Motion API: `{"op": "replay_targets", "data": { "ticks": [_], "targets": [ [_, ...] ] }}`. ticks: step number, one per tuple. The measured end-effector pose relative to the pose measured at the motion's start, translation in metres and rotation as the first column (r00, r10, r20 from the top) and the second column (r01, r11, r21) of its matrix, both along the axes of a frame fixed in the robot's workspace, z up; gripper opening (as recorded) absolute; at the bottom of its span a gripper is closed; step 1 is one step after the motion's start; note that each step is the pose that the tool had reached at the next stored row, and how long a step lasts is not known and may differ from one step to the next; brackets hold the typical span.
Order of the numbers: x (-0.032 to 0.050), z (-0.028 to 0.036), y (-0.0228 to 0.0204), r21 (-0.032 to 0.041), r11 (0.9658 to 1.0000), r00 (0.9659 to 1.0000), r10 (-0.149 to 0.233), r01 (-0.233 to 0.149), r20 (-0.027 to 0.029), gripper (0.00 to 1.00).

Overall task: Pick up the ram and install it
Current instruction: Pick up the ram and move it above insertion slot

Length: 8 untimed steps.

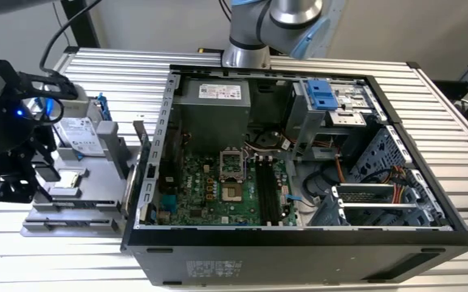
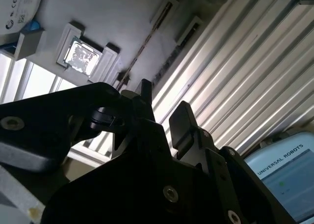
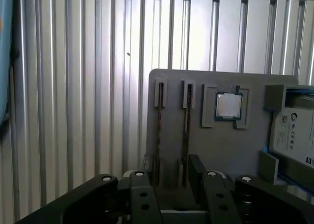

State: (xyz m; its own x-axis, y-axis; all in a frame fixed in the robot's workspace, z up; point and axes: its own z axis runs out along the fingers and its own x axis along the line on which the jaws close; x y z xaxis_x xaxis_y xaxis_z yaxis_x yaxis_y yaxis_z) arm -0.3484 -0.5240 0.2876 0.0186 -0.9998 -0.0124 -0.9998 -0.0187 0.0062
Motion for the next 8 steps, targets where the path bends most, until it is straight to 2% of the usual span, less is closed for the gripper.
{"op": "replay_targets", "data": {
  "ticks": [4, 8],
  "targets": [
    [-0.0011, -0.0072, -0.0011, 0.0, 1.0, 1.0, 0.0, 0.0, 0.0, 1.0],
    [-0.0013, -0.0145, -0.0059, 0.0001, 1.0, 1.0, 0.0, 0.0, 0.0001, 1.0]
  ]
}}
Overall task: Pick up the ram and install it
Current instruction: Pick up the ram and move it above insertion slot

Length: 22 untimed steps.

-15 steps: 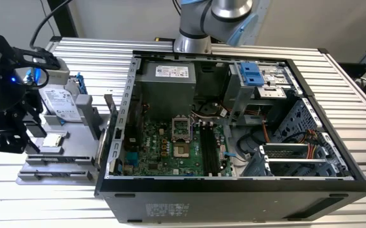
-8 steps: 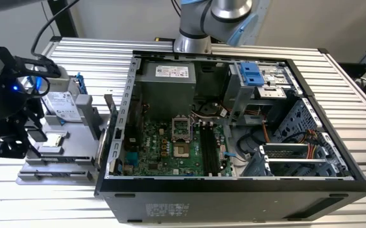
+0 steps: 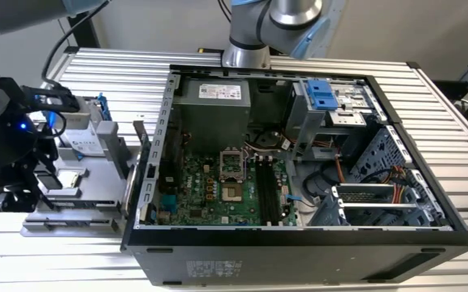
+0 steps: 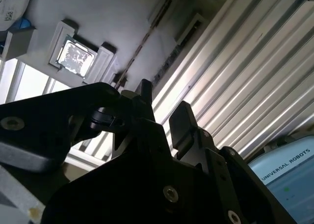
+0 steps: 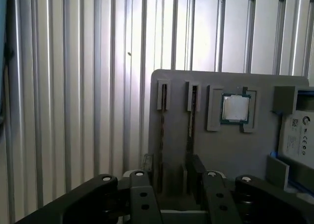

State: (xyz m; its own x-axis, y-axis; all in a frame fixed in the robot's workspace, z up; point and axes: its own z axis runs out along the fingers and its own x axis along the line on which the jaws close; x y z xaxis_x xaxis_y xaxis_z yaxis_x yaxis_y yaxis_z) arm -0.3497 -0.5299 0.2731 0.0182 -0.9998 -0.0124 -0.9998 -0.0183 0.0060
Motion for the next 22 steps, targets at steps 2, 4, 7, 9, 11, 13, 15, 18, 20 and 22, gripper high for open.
{"op": "replay_targets", "data": {
  "ticks": [2, 4, 7, 9, 11, 13, 15, 18, 20, 22],
  "targets": [
    [-0.0001, -0.0038, -0.0037, 0.0, 1.0, 1.0, 0.0, 0.0, 0.0, 1.0],
    [-0.0001, -0.0073, -0.0071, 0.0, 1.0, 1.0, 0.0, 0.0, -0.0001, 1.0],
    [-0.0002, -0.0127, -0.0101, 0.0001, 1.0, 1.0, 0.0, 0.0, 0.0, 1.0],
    [-0.0003, -0.0165, -0.0108, 0.0, 1.0, 1.0, 0.0, 0.0, 0.0, 1.0],
    [-0.0003, -0.0199, -0.0111, -0.0001, 1.0, 1.0, 0.0, 0.0, 0.0, 1.0],
    [-0.0003, -0.0236, -0.0113, -0.0001, 1.0, 1.0, 0.0, 0.0, 0.0, 1.0],
    [-0.0002, -0.0273, -0.0113, 0.0007, 1.0, 1.0, 0.0, 0.0, 0.0, 1.0],
    [-0.0002, -0.031, -0.0114, 0.014, 0.9999, 1.0, 0.0, 0.0, 0.0008, 1.0],
    [-0.0002, -0.0329, -0.0114, 0.0268, 0.9996, 1.0, 0.0, 0.0, 0.0019, 1.0],
    [-0.0003, -0.0361, -0.0113, 0.0326, 0.9995, 1.0, 0.0, 0.0, 0.0032, 1.0]
  ]
}}
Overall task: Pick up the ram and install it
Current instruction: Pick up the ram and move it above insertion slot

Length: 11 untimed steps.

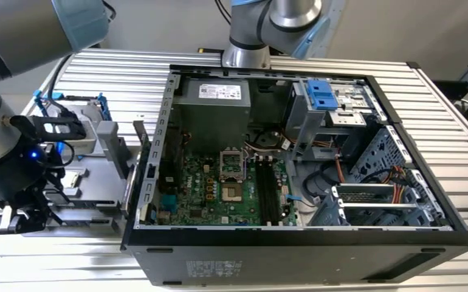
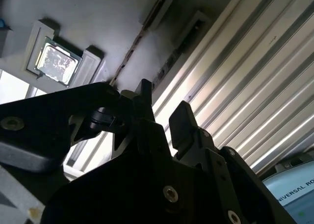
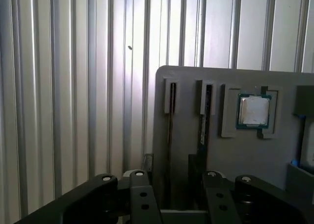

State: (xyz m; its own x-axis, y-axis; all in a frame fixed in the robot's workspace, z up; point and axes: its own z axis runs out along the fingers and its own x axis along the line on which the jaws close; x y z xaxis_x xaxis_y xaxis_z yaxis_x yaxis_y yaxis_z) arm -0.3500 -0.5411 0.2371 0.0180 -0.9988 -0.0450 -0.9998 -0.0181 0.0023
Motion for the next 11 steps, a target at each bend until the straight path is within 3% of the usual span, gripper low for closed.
{"op": "replay_targets", "data": {
  "ticks": [11],
  "targets": [
    [-0.0002, -0.02, -0.0001, -0.0001, 1.0, 1.0, 0.0, 0.0, -0.0002, 1.0]
  ]
}}
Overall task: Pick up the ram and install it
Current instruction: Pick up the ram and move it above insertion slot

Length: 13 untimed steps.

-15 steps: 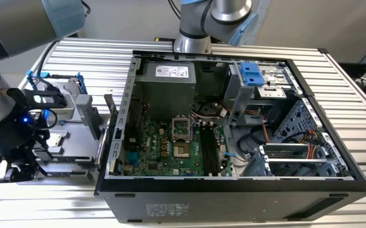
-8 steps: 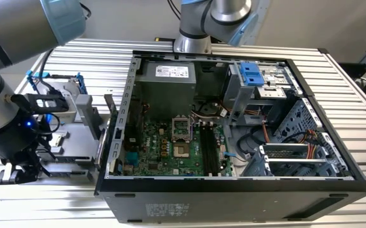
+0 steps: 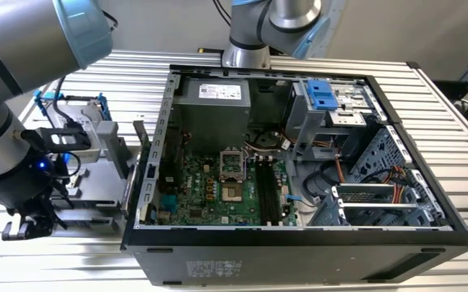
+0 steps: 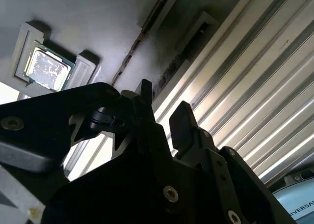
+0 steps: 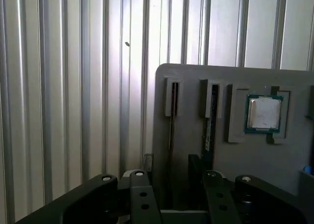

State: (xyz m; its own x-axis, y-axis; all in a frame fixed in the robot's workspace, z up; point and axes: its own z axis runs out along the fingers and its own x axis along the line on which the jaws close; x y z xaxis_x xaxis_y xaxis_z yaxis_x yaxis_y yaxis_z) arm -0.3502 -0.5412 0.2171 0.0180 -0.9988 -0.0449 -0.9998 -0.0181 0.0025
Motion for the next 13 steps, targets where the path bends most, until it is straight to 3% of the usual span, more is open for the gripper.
{"op": "replay_targets", "data": {
  "ticks": [5, 13],
  "targets": [
    [-0.0009, -0.009, 0.0002, 0.0, 1.0, 1.0, 0.0, 0.0, 0.0, 1.0],
    [-0.0008, -0.0224, 0.0039, -0.0001, 1.0, 1.0, 0.0, 0.0, -0.0001, 1.0]
  ]
}}
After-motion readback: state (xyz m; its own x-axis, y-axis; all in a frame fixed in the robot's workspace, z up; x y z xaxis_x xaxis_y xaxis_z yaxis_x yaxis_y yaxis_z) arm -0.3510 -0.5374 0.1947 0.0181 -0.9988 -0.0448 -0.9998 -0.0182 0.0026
